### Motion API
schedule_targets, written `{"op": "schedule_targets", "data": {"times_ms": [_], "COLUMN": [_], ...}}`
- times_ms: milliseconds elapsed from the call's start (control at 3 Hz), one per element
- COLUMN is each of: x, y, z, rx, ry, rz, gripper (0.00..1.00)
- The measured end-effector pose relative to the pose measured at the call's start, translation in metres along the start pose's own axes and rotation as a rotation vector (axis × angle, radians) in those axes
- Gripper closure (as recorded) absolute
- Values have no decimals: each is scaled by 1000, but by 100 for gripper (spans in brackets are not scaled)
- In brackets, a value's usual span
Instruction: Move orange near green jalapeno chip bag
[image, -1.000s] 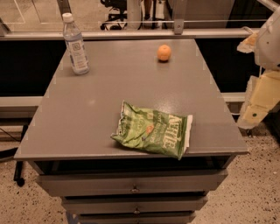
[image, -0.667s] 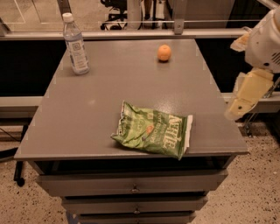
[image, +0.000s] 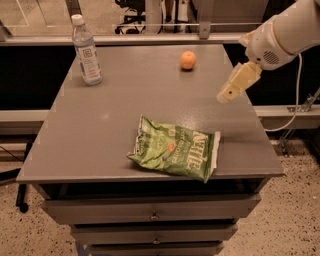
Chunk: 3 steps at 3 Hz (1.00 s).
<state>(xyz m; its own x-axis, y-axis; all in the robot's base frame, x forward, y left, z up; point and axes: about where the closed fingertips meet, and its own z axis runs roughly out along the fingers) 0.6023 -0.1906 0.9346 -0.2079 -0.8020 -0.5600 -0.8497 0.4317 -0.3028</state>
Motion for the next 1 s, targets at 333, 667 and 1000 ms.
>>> {"op": "schedule_targets", "data": {"times_ms": [333,667,1000], "x": [-19,-19,-19], "y": [-33,-33,-34], "z": [47,47,49], "rx": [33,33,42], "ry": [-61,-61,-72], "rz": [70,70,78], "gripper": [0,0,0]}}
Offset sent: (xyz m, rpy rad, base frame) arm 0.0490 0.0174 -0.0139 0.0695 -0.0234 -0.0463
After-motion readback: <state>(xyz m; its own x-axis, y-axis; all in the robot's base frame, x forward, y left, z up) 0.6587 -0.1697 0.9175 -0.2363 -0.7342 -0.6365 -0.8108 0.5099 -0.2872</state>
